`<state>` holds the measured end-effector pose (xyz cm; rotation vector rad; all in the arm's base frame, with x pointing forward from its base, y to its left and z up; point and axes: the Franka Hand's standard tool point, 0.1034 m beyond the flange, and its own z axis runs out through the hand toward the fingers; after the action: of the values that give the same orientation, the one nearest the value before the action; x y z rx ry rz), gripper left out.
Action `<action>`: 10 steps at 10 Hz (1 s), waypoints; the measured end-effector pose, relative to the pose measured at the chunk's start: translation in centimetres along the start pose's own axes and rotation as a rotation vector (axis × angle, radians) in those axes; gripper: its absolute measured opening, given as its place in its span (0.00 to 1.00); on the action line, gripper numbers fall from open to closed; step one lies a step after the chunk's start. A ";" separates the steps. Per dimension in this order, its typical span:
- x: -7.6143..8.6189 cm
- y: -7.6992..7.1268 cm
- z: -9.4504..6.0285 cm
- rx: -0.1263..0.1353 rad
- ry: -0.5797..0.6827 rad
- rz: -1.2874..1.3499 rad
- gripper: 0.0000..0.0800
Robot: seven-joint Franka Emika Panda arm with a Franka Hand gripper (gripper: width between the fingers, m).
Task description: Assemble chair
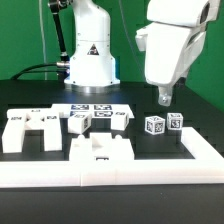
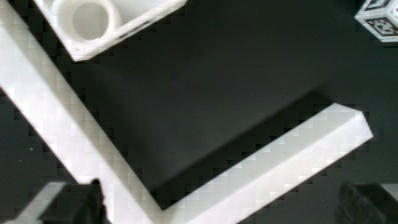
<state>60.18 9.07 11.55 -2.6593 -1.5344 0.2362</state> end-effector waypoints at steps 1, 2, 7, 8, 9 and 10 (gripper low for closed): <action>0.0 0.0 0.0 0.000 0.000 0.001 0.81; -0.4 0.2 0.2 0.000 0.003 0.007 0.81; -3.4 2.1 1.7 -0.016 0.023 0.230 0.81; -3.4 2.1 1.7 -0.015 0.024 0.277 0.81; -3.3 2.0 1.7 -0.014 0.024 0.363 0.81; -3.3 2.0 1.7 -0.013 0.025 0.428 0.81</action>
Offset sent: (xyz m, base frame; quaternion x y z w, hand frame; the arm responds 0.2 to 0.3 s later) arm -0.0068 -0.0508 -0.0227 -0.0256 0.0451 0.0059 0.9986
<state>59.99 5.20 9.90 -2.9585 -0.9443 0.2104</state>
